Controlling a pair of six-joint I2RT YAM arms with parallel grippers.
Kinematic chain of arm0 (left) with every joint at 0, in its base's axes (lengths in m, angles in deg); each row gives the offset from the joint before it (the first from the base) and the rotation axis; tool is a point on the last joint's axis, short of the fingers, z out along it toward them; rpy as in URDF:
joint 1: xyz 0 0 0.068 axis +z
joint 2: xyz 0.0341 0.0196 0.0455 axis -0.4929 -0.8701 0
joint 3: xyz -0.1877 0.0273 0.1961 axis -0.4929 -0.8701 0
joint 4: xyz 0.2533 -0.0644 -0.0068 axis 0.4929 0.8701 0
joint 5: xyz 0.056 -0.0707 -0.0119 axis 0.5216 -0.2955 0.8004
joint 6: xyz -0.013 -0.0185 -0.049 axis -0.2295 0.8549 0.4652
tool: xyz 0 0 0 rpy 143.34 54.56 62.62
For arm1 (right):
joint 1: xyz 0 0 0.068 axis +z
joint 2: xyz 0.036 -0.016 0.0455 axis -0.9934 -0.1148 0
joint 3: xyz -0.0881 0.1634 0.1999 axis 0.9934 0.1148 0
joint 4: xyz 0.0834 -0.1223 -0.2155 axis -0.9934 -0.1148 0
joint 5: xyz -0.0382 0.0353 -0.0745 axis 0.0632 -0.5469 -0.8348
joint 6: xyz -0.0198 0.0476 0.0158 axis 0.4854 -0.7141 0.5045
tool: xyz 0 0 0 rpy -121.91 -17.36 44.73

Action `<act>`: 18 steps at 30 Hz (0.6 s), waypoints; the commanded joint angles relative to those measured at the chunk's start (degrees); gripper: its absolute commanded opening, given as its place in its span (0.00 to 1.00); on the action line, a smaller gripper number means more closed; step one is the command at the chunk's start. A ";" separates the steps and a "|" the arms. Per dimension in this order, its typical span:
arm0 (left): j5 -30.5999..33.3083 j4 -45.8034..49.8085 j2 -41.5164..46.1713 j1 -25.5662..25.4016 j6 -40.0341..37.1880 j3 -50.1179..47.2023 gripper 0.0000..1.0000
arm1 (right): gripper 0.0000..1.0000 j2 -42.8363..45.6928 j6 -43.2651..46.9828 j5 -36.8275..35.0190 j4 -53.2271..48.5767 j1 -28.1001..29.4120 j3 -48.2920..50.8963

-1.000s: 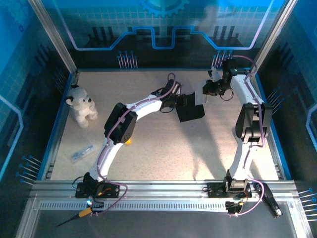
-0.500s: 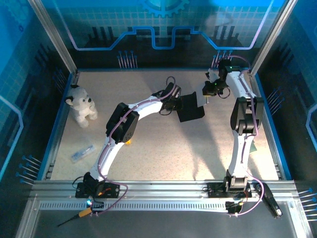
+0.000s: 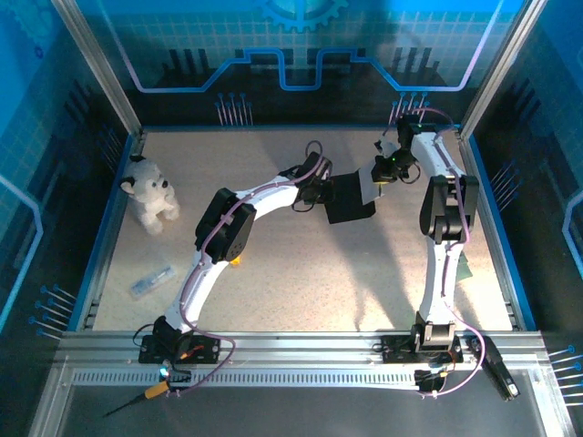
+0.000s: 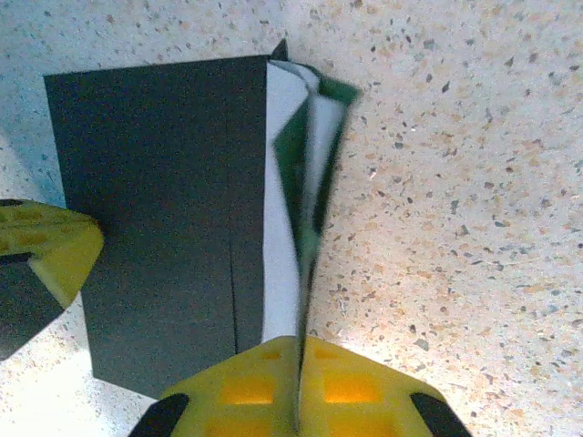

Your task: Place the letter into the envelope and seal it

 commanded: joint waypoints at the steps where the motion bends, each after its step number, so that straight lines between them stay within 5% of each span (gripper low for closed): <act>1: 0.09 5.46 -2.47 0.90 -1.67 0.28 0.00 | 0.00 -1.59 0.75 0.90 -2.51 0.61 0.43; 18: -1.34 3.79 2.81 1.06 -0.53 -9.61 0.00 | 0.00 4.41 -2.50 3.98 5.24 4.70 16.58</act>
